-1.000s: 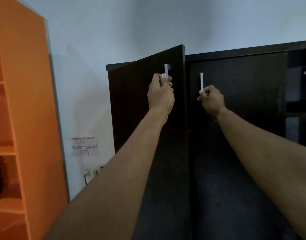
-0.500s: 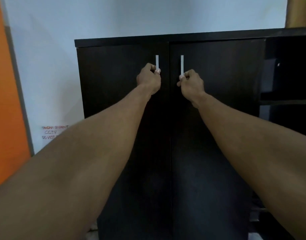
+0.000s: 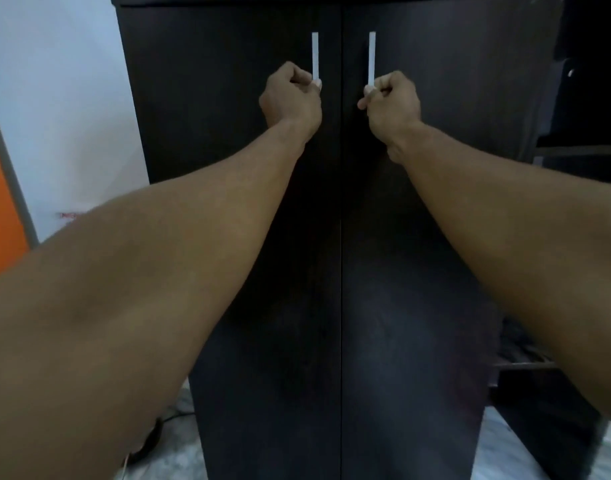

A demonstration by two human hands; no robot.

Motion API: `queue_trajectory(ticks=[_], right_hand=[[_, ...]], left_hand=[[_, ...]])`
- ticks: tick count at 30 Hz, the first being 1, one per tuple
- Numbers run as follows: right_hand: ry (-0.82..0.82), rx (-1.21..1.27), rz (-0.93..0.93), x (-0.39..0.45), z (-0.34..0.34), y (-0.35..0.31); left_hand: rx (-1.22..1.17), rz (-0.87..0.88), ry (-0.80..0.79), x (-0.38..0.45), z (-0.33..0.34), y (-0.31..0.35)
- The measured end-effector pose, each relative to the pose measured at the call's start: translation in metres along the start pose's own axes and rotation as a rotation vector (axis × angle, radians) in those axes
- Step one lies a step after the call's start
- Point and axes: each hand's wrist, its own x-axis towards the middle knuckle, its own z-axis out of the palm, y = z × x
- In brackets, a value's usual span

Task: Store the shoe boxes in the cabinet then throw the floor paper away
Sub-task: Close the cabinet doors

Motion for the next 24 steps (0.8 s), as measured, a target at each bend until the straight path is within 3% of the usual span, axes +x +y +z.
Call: queue_trajectory(ticks=[5,11,16,24], right_hand=[[0.09,0.183,-0.059,-0.041,0.003,0.027],[0.03,0.085,-0.071,-0.142,0.0,0.088],[-0.1,-0.086,0.008,-0.247,-0.014,0.163],[-0.426,-0.383,0.279,-0.388,-0.027,0.266]], left_hand=[[-0.025,0.012,0.037,-0.048,-0.007,-0.04],[0.0,-0.027,-0.117,-0.141,-0.023,-0.113],[-0.017,-0.087,-0.305,-0.246,-0.039,-0.189],[0.126,-0.381,-0.547,-0.409,-0.084,-0.308]])
